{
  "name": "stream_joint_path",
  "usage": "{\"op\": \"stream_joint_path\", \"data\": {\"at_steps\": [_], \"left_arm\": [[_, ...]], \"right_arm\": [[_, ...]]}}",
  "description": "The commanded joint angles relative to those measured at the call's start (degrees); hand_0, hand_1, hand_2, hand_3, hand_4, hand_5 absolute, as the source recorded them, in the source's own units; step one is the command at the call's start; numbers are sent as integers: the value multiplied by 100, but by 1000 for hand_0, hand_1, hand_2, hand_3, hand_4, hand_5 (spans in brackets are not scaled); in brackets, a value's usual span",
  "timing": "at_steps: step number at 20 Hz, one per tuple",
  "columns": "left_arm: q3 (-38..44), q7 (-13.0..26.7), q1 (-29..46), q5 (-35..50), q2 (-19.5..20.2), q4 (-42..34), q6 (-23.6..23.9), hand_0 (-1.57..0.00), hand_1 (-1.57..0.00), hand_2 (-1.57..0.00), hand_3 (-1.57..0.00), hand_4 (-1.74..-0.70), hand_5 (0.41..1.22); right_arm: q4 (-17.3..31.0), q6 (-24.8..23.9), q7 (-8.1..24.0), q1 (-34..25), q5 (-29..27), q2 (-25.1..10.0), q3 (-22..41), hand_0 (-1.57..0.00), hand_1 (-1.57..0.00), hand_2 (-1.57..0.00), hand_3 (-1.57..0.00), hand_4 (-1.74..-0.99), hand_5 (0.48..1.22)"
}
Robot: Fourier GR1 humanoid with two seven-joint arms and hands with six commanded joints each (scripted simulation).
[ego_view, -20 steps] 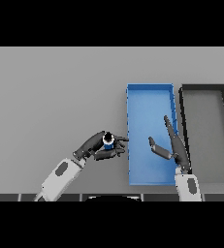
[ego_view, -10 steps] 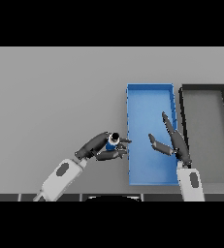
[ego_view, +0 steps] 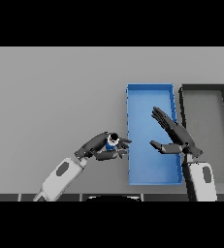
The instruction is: Pick up the blue pipe and place it into the blue bin.
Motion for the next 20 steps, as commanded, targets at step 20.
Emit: {"op": "stream_joint_path", "data": {"at_steps": [20], "left_arm": [[20, -156, -97, -66, 48, 103, -260, -1571, -1571, -1571, -1544, -1510, 1221]], "right_arm": [[-115, 990, 1703, -2641, -732, 314, 1576, 1, 1, 1, 1, -1218, 509]]}}
